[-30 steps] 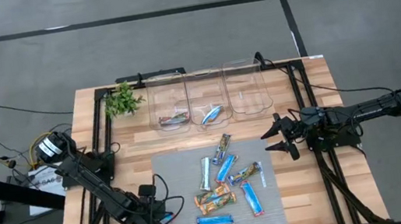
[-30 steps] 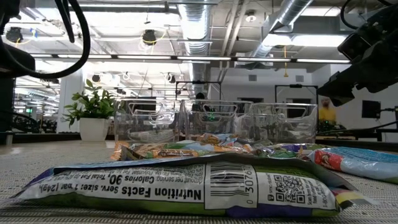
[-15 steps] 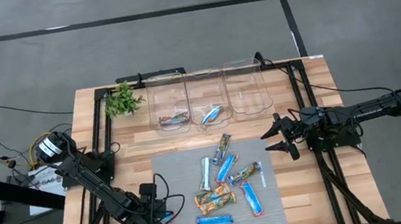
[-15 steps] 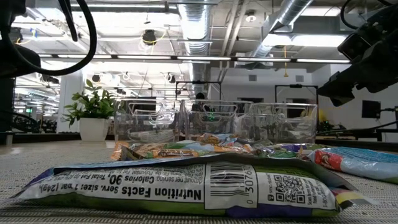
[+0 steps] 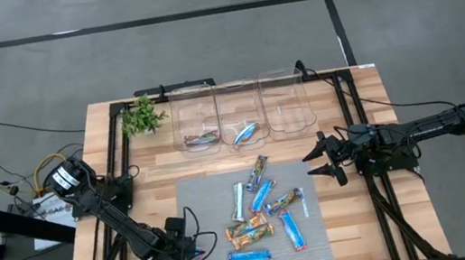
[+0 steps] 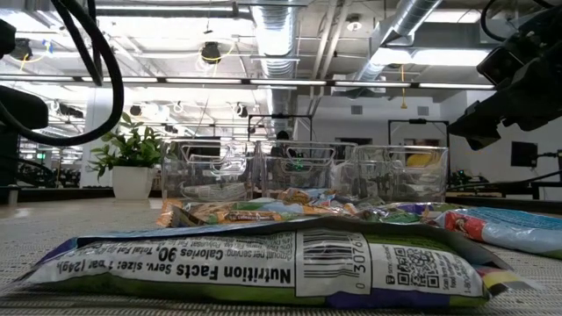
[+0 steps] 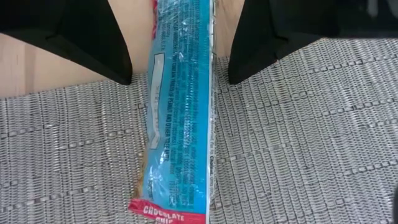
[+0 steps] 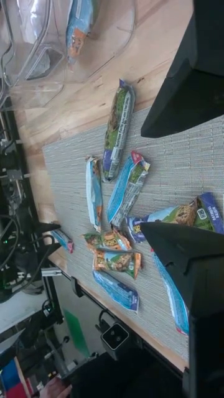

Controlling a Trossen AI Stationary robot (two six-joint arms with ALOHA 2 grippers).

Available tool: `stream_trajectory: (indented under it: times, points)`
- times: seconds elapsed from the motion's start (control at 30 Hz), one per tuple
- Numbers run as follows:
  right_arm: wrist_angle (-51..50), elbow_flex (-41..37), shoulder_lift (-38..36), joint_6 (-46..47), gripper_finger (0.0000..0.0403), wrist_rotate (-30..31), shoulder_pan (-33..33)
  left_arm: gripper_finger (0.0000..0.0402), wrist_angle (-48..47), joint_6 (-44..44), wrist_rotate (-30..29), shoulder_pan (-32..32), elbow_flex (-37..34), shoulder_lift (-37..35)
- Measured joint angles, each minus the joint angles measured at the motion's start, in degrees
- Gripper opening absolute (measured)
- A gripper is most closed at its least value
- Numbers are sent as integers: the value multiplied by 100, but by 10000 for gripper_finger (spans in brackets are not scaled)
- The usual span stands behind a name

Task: Pick and place Granola Bars by type
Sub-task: Put the red granola bar into the left transparent bin

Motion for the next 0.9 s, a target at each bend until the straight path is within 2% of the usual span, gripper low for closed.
stream_trajectory:
  times: [0.13, 0.53, 0.9]
  points:
    - [0, 2, 2, 0, 226, -1, 2, 249, 6, -2, -22, 0, -4, 2]
    - [0, 1, 2, 0, 226, 1, 1, 159, 51, -20, 59, 10, -11, -4]
    - [0, 2, 2, 0, 226, 1, 0, 157, -50, 240, 347, 17, -11, -9]
